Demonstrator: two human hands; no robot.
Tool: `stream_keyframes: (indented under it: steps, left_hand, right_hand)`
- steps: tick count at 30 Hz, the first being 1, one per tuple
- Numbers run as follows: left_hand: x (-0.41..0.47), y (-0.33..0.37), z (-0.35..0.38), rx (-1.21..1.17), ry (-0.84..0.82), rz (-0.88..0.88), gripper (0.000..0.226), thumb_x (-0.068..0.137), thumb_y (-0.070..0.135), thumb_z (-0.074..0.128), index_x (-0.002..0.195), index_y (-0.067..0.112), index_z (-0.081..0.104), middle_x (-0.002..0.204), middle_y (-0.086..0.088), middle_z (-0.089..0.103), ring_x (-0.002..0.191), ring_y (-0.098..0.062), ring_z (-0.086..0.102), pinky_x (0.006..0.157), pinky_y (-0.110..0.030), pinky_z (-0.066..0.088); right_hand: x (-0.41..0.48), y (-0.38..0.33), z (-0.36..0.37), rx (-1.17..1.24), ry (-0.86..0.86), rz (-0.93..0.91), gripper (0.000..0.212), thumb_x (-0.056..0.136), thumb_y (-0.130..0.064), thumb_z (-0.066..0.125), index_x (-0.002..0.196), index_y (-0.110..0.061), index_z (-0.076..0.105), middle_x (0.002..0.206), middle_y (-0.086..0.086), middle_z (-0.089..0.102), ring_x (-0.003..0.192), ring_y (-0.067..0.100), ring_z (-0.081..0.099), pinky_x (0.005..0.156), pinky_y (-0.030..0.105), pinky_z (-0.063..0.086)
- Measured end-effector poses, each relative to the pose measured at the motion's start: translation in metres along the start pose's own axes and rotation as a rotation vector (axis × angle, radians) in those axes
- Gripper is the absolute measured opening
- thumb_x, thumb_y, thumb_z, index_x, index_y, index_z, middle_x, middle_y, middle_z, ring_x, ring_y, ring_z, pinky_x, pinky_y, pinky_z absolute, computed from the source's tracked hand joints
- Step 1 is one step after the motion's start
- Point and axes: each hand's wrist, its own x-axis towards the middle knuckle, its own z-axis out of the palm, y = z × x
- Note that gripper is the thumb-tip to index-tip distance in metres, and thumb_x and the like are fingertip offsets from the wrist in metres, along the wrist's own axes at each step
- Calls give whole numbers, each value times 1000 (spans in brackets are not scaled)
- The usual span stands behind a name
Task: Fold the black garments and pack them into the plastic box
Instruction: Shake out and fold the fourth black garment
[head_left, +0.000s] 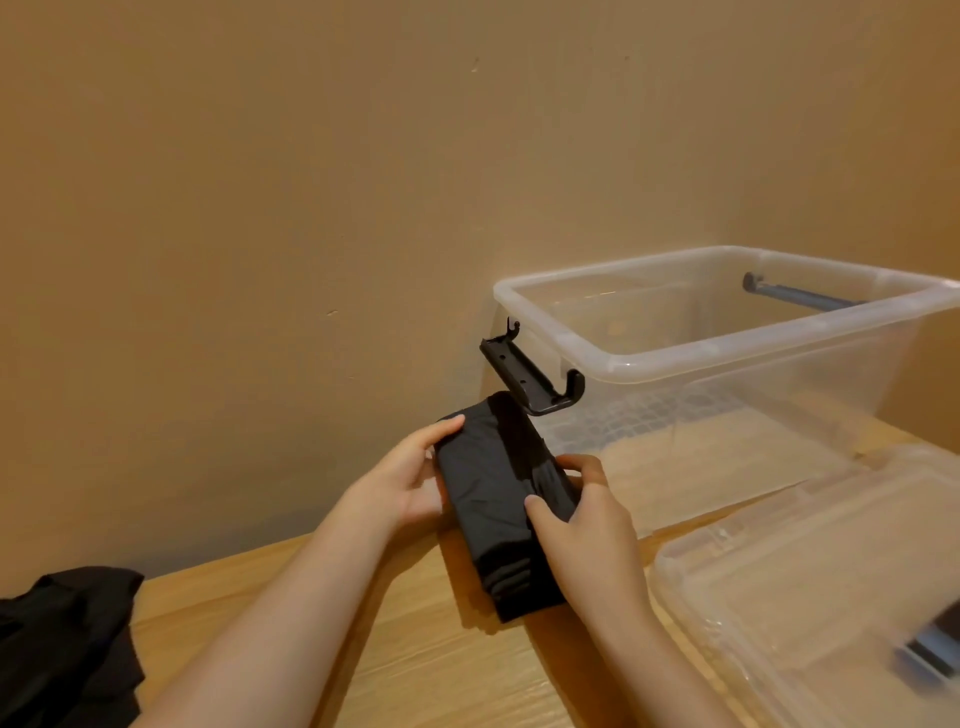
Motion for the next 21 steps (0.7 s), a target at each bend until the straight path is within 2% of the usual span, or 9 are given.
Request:
stream_keyframes:
  steps: [4, 6, 8, 11, 13, 17, 21]
  left_hand:
    - [14, -2, -7, -94, -90, 45, 46, 83, 31, 64, 118, 1, 65, 120, -23, 65, 114, -37, 61, 100, -48, 44]
    - [18, -2, -8, -102, -123, 48, 49, 84, 35, 64, 120, 2, 65, 125, -23, 63, 116, -37, 60, 102, -48, 43]
    - [21, 2, -6, -79, -131, 57, 48, 82, 36, 66, 117, 3, 68, 124, -22, 64, 113, -37, 63, 100, -47, 44]
    - [27, 7, -2, 0, -96, 98, 60, 74, 34, 77, 125, 6, 62, 125, -20, 64, 116, -36, 60, 100, -47, 46]
    - [30, 12, 1, 37, -80, 126, 57, 70, 31, 77, 119, 6, 63, 118, -19, 67, 113, -34, 61, 97, -46, 47]
    - [30, 24, 4, 243, -100, 106, 45, 71, 29, 77, 109, 7, 67, 108, -16, 69, 105, -30, 62, 95, -41, 48]
    - [33, 46, 4, 529, -198, 113, 61, 60, 30, 84, 117, 15, 66, 119, -12, 66, 107, -26, 62, 89, -36, 50]
  right_hand:
    - [2, -1, -3, 57, -3, -2, 39, 90, -24, 64, 124, -28, 46, 89, -15, 59, 81, 9, 64, 68, 38, 59]
    - [1, -1, -4, 67, 11, -20, 38, 89, -24, 65, 123, -28, 48, 90, -16, 59, 80, 6, 63, 68, 34, 59]
    - [-1, -2, -4, 71, 37, -47, 37, 89, -23, 66, 122, -28, 51, 96, -18, 59, 87, 2, 61, 73, 29, 58]
    - [-2, 0, -4, 44, 75, -88, 37, 88, -24, 67, 123, -28, 53, 109, -14, 61, 101, 2, 59, 85, 30, 56]
    - [-3, 2, -5, -8, 96, -116, 38, 89, -25, 66, 125, -27, 53, 111, -12, 62, 103, 3, 59, 87, 28, 54]
    - [-4, 5, -4, -113, 122, -165, 39, 90, -26, 63, 128, -26, 53, 113, -10, 62, 103, 3, 58, 85, 20, 51]
    - [-2, 8, -3, -155, 129, -185, 39, 91, -28, 63, 129, -25, 53, 115, -10, 61, 99, 1, 55, 81, 11, 43]
